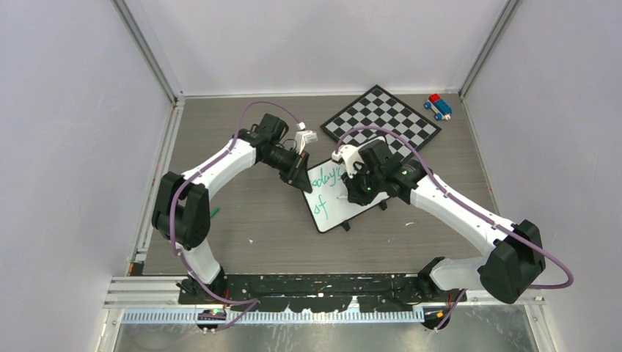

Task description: Write a sentence on the whiteboard

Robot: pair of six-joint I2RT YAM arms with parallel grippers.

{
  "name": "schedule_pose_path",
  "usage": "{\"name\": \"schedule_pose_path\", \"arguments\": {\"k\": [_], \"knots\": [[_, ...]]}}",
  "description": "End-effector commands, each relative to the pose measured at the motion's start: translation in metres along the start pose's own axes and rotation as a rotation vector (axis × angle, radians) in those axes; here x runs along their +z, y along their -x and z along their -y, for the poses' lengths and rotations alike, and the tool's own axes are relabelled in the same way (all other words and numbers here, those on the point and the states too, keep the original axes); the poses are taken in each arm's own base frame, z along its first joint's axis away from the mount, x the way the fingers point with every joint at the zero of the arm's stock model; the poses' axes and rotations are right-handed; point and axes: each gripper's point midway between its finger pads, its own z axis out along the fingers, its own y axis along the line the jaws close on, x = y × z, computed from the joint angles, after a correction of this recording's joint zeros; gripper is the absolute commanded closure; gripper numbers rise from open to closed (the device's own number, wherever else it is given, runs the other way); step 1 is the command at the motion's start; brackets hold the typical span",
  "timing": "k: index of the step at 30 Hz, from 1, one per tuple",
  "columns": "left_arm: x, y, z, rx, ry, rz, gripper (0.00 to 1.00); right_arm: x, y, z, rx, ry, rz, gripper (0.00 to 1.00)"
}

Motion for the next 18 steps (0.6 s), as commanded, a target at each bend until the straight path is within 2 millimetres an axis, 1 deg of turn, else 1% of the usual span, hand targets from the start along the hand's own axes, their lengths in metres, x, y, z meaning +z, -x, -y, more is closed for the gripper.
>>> {"name": "schedule_pose_path", "arguments": {"k": [1, 4, 9, 18], "knots": [[-0.001, 0.001, -0.008, 0.009, 0.039, -0.005, 1.0, 0.0, 0.015, 0.014, -0.015, -0.08, 0.05, 1.0], [-0.001, 0.001, -0.008, 0.008, 0.038, -0.004, 1.0, -0.006, 0.022, 0.018, -0.011, -0.106, 0.078, 1.0], [0.0, 0.001, -0.009, 0.006, 0.038, -0.006, 1.0, -0.015, 0.034, 0.019, -0.005, -0.115, 0.118, 1.0], [0.0, 0.001, -0.009, 0.009, 0.038, -0.006, 1.0, -0.019, 0.041, 0.024, -0.004, -0.137, 0.132, 1.0]]}}
